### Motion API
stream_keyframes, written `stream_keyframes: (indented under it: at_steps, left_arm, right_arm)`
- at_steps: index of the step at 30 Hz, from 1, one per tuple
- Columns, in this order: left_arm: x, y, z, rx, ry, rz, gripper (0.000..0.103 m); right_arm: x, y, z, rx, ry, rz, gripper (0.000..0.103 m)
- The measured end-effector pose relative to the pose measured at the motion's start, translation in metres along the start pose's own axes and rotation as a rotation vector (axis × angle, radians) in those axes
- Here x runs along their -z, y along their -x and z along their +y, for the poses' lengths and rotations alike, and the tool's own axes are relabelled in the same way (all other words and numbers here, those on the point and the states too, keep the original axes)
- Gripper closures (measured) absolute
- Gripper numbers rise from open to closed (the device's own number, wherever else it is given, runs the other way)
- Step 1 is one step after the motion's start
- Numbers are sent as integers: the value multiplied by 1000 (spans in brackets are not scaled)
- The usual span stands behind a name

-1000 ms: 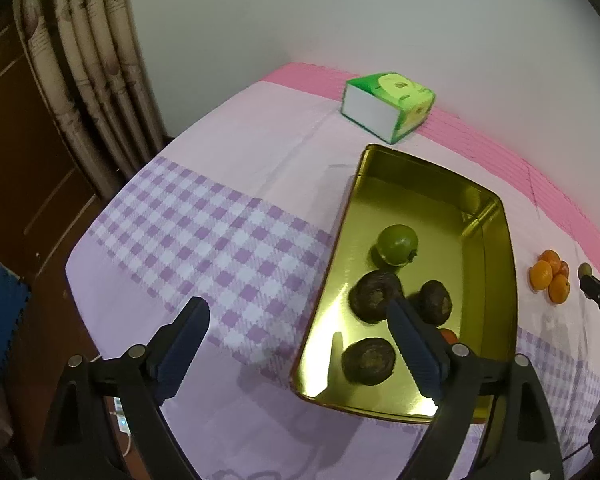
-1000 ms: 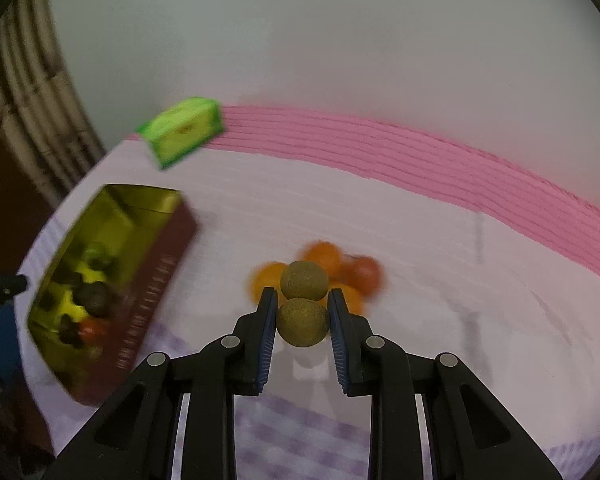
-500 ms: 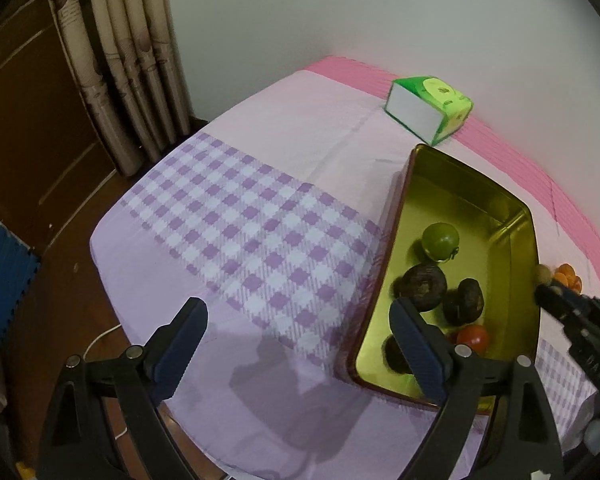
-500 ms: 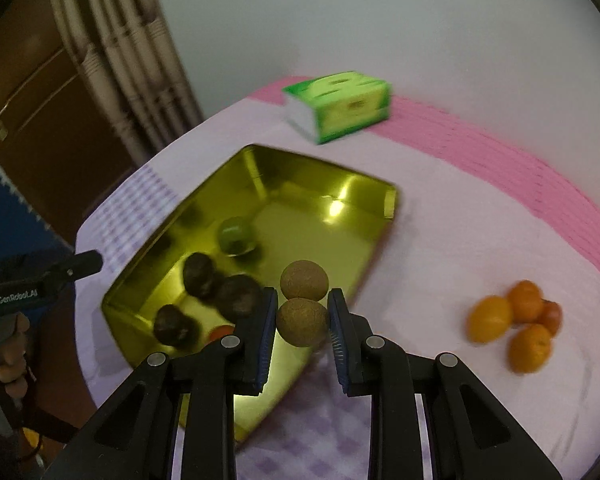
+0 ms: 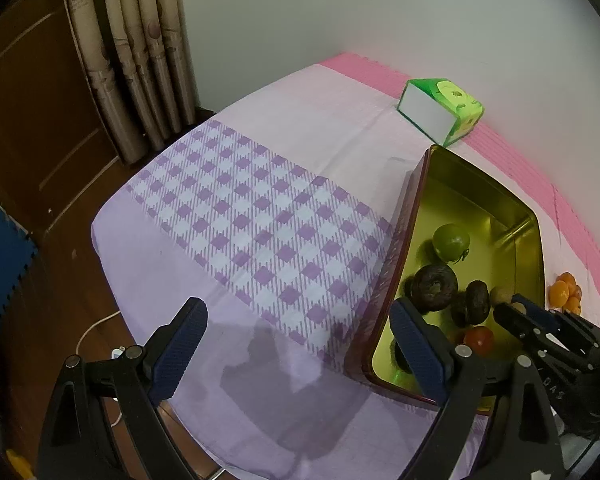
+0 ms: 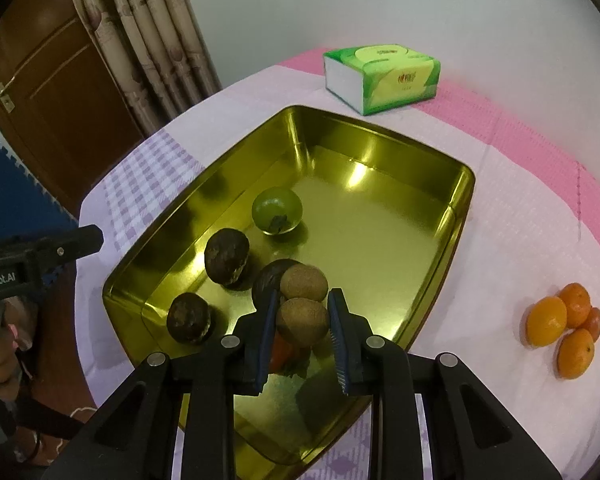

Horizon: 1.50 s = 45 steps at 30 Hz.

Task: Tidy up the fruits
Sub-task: 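Carry the kiwi into the gold tin tray and release, then move the left gripper to the orange and grasp it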

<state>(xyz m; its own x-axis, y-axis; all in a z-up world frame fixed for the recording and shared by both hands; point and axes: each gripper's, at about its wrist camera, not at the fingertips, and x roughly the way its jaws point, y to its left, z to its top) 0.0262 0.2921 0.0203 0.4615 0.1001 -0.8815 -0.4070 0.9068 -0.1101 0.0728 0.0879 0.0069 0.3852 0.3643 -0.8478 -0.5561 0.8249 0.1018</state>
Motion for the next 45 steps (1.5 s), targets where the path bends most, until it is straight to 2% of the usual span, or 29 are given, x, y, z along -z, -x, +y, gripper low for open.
stream_keyframes:
  at_steps: [17, 20, 24, 28, 32, 37, 40, 45]
  left_arm:
    - [2, -3, -2, -5, -8, 7, 12]
    - [3, -3, -3, -14, -10, -1, 12]
    - [4, 2, -8, -13, -35, -32, 12]
    - [5, 7, -17, -17, -78, -66, 12]
    - [7, 7, -26, -11, -118, -70, 12]
    - [8, 12, -48, 2, -180, -85, 12]
    - [7, 15, -68, 23, -213, -89, 12]
    - [6, 18, -121, 85, -305, -79, 12]
  right_arm:
    - [2, -2, -2, -9, -16, 3, 74]
    - [1, 6, -4, -19, -24, -18, 71]
    - [-1, 28, -16, -5, -47, -91, 64]
    - [5, 55, -46, 66, -88, -165, 52]
    - [23, 74, -96, 161, -178, -194, 47]
    - [62, 87, -171, 296, -321, -175, 44]
    - [83, 88, -206, 349, -381, -150, 36]
    - [109, 84, -250, 403, -441, -117, 35]
